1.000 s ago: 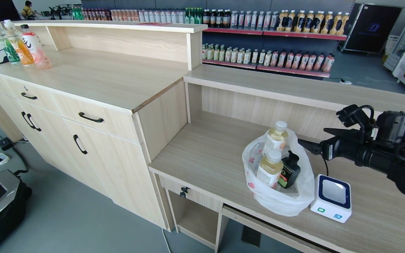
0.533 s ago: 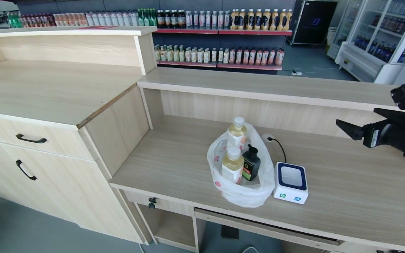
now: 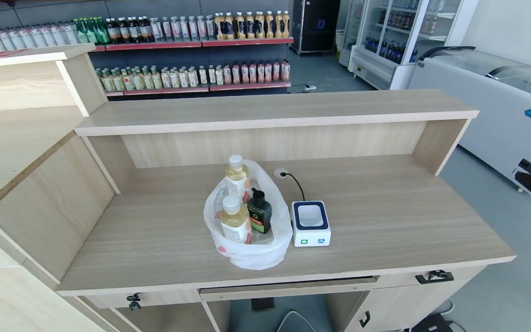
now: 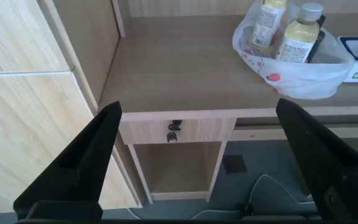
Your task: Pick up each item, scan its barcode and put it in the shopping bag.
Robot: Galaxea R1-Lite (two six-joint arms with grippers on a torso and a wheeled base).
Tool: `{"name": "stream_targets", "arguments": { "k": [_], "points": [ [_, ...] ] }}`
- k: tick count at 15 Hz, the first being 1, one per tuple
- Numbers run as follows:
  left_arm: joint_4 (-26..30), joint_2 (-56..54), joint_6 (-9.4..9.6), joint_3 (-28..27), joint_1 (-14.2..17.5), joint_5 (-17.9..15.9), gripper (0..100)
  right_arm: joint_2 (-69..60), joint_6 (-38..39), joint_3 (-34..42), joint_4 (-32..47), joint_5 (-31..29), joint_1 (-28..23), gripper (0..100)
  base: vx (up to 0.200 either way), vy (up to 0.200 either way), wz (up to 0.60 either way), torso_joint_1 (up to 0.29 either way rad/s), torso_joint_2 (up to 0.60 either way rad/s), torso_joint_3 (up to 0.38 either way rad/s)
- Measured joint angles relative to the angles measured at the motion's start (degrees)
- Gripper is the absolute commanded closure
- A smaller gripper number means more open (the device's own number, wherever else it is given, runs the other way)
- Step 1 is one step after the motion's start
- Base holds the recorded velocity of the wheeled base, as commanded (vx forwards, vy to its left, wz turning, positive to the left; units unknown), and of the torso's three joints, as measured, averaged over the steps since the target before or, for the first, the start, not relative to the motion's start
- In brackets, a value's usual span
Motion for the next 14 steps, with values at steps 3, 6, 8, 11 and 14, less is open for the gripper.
{"name": "stream_targets", "arguments": {
  "k": [3, 6, 8, 11, 14],
  "points": [
    [-0.02, 0.0, -0.02, 0.0, 0.05, 0.0, 0, -11.33, 3.96, 13.64, -0.66, 0.35, 0.82, 0, 0.0, 0.0, 0.0, 0.0, 0.0, 0.0],
    [-0.02, 0.0, 0.02, 0.0, 0.05, 0.0, 0, -24.1, 3.74, 27.15, -2.79, 0.46, 2.36, 0, 0.0, 0.0, 0.0, 0.0, 0.0, 0.0],
    [-0.02, 0.0, 0.0, 0.0, 0.0, 0.0, 0, -33.9, 3.64, 31.56, 1.87, 0.54, 3.68, 0, 0.0, 0.0, 0.0, 0.0, 0.0, 0.0],
    [-0.02, 0.0, 0.02, 0.0, 0.0, 0.0, 0, -48.38, 3.63, 34.01, 13.8, 0.54, 6.34, 0, 0.0, 0.0, 0.0, 0.0, 0.0, 0.0],
    [-0.02, 0.0, 0.0, 0.0, 0.02, 0.0, 0, -59.43, 5.08, 34.69, 21.7, 0.54, 9.06, 0, 0.0, 0.0, 0.0, 0.0, 0.0, 0.0]
  ]
}}
